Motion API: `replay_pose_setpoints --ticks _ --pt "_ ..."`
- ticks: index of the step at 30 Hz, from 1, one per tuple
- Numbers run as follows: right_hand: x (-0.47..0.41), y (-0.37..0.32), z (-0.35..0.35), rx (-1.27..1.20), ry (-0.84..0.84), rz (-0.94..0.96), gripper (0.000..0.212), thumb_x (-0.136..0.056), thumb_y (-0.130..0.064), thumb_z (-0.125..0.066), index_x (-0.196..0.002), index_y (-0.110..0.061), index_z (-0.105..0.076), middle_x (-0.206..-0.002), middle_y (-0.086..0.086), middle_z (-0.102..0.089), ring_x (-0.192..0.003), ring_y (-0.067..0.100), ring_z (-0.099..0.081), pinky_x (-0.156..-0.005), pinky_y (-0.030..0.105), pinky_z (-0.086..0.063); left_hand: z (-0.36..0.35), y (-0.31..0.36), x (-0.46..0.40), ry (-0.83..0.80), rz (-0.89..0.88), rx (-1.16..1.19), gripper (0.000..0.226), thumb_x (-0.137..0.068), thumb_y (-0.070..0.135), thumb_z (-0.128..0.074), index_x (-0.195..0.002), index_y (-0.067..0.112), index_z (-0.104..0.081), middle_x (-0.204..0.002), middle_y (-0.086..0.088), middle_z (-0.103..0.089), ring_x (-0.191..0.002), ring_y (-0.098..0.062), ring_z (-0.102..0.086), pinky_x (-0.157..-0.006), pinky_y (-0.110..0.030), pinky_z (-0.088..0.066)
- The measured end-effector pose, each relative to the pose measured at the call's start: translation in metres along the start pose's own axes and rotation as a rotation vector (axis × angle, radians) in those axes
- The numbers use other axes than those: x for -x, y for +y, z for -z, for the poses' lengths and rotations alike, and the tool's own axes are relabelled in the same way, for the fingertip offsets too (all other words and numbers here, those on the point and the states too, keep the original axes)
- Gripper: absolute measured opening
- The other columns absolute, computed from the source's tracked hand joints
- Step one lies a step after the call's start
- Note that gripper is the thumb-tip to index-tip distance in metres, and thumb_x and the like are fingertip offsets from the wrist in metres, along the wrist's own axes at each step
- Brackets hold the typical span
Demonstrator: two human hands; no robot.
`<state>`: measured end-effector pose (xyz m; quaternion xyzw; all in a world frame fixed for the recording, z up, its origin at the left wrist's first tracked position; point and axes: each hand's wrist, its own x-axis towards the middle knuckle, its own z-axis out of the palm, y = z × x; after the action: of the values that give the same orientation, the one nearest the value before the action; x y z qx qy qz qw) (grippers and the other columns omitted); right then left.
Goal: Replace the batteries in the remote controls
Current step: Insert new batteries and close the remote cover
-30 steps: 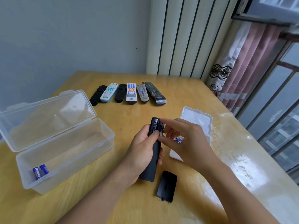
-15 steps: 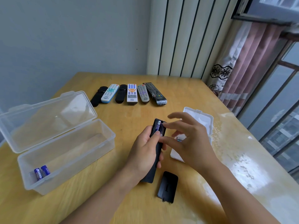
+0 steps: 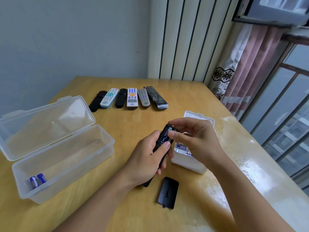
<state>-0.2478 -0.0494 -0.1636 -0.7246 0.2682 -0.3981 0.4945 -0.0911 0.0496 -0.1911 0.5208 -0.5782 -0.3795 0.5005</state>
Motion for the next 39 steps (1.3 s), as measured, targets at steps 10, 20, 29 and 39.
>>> replay_pose_setpoints --ticks 10,20,29,39 --pt "0.006 -0.022 0.012 0.201 -0.141 -0.012 0.007 -0.088 -0.017 -0.076 -0.084 -0.011 -0.074 -0.064 -0.005 -0.068 -0.051 0.007 -0.059 -0.050 0.019 -0.045 0.022 0.001 -0.006 0.071 0.354 0.332 0.024 -0.106 0.030 -0.051 -0.110 0.012 -0.067 -0.078 -0.008 -0.069 -0.055 -0.017 -0.060 -0.047 -0.030 -0.052" --pt "0.039 -0.020 -0.016 0.913 -0.841 -0.055 0.047 -0.076 -0.022 -0.084 -0.116 -0.040 -0.068 -0.104 -0.023 -0.055 -0.081 -0.017 -0.049 -0.066 0.012 -0.041 0.024 0.001 -0.003 0.090 0.463 0.431 0.038 -0.107 0.021 -0.038 -0.119 -0.001 -0.066 -0.084 -0.014 -0.071 -0.057 -0.022 -0.059 -0.047 -0.030 -0.049" --pt "0.027 -0.024 -0.010 0.521 -0.234 0.276 0.013 -0.091 -0.028 -0.064 -0.087 -0.021 -0.054 -0.073 -0.013 -0.055 -0.063 0.007 -0.051 -0.056 0.013 -0.036 0.030 0.002 -0.004 0.000 0.533 0.508 0.039 -0.104 0.039 -0.050 -0.111 0.007 -0.071 -0.085 -0.010 -0.072 -0.061 -0.020 -0.062 -0.051 -0.028 -0.051" --pt "0.015 -0.003 0.007 0.376 -0.145 0.139 0.036 -0.080 0.007 -0.068 -0.082 -0.020 -0.045 -0.068 -0.016 -0.053 -0.060 0.003 -0.043 -0.057 0.016 -0.035 0.021 0.007 0.005 -0.276 0.451 0.448 0.047 -0.092 0.055 -0.065 -0.116 0.015 -0.069 -0.089 -0.011 -0.067 -0.062 -0.018 -0.058 -0.050 -0.026 -0.049"
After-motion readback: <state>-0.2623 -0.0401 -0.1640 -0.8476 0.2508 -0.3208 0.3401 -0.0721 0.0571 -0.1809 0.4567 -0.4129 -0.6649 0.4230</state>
